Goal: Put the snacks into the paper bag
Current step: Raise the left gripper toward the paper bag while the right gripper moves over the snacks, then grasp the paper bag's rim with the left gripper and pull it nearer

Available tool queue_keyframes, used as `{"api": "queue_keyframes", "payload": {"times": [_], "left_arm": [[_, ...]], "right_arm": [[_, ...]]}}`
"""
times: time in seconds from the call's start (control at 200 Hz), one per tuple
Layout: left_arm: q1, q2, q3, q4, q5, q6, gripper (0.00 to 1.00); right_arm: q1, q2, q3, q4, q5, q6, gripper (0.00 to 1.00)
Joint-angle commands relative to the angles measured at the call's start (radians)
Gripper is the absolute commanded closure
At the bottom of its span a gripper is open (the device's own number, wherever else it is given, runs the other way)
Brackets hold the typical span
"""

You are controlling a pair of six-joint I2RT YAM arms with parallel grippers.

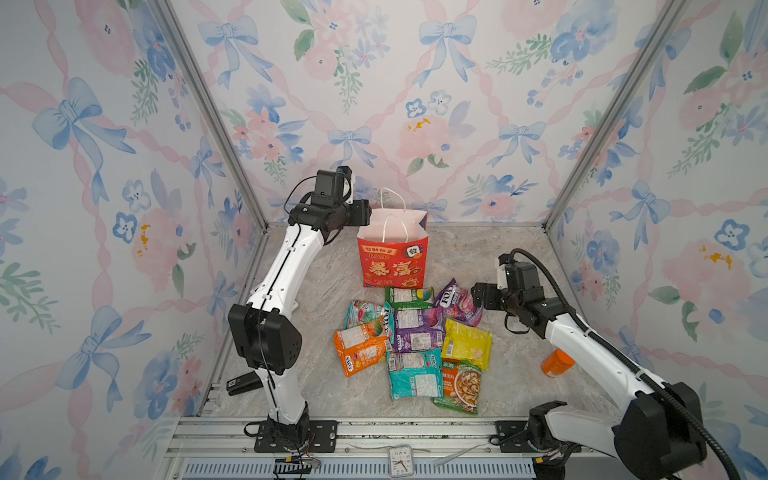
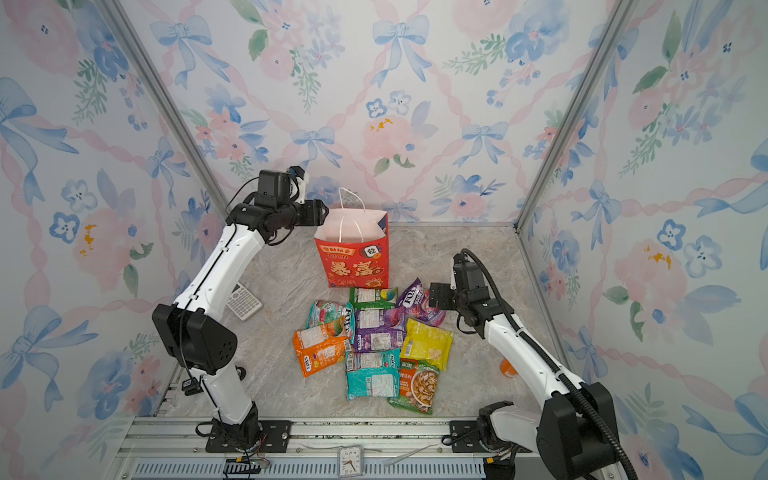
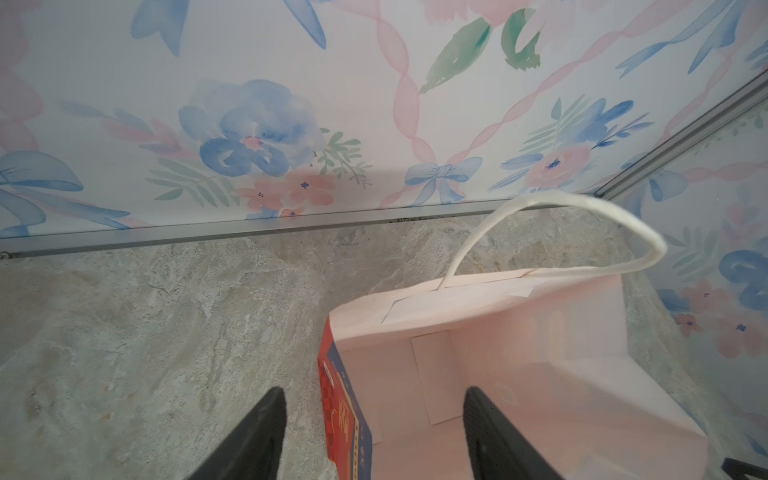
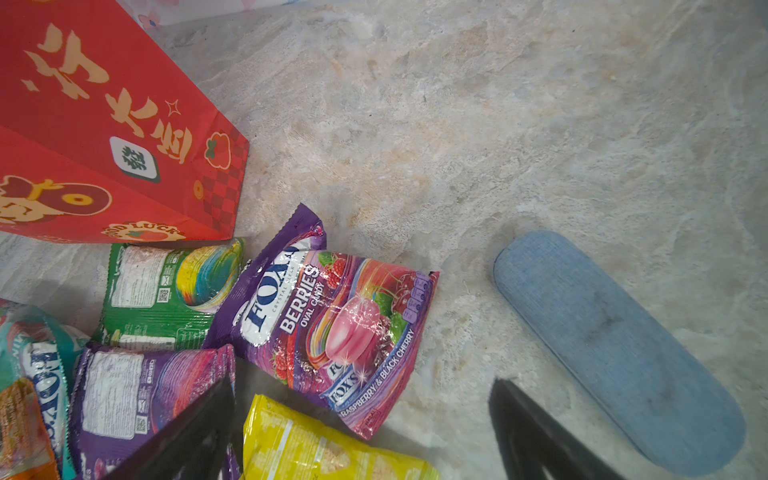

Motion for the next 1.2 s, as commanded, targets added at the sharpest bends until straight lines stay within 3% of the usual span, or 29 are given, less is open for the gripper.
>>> {"api": "queue_keyframes", "payload": {"times": [0.0, 0.22, 0.425, 0.63, 0.805, 1.195], "left_arm": [[-0.017, 0.047, 0.046, -0.102, -0.1, 0.059, 0.33], [-0.052, 0.072, 0.071, -0.136, -0.175, 0.09, 0.39], [-0.054, 0.078, 0.067, -0.145, -0.183, 0.083, 0.68], [-0.052, 0.072, 0.058, -0.147, -0.189, 0.066, 0.8], [-0.053, 0.048, 0.05, -0.146, -0.239, 0.04, 0.99], [-0.052, -0.059, -0.011, -0.144, -0.405, 0.011, 1.0]], "right_arm": [[0.016, 0.009, 0.036, -0.028, -0.008, -0.013, 0.02], [0.02, 0.013, 0.036, -0.023, -0.008, -0.008, 0.02], [0.024, 0.019, 0.03, -0.026, -0.009, -0.005, 0.02], [0.026, 0.022, 0.02, -0.019, -0.011, 0.005, 0.03], [0.029, 0.029, 0.017, -0.013, -0.015, 0.008, 0.03], [0.043, 0.063, 0.011, 0.017, -0.044, 0.019, 0.03]]}}
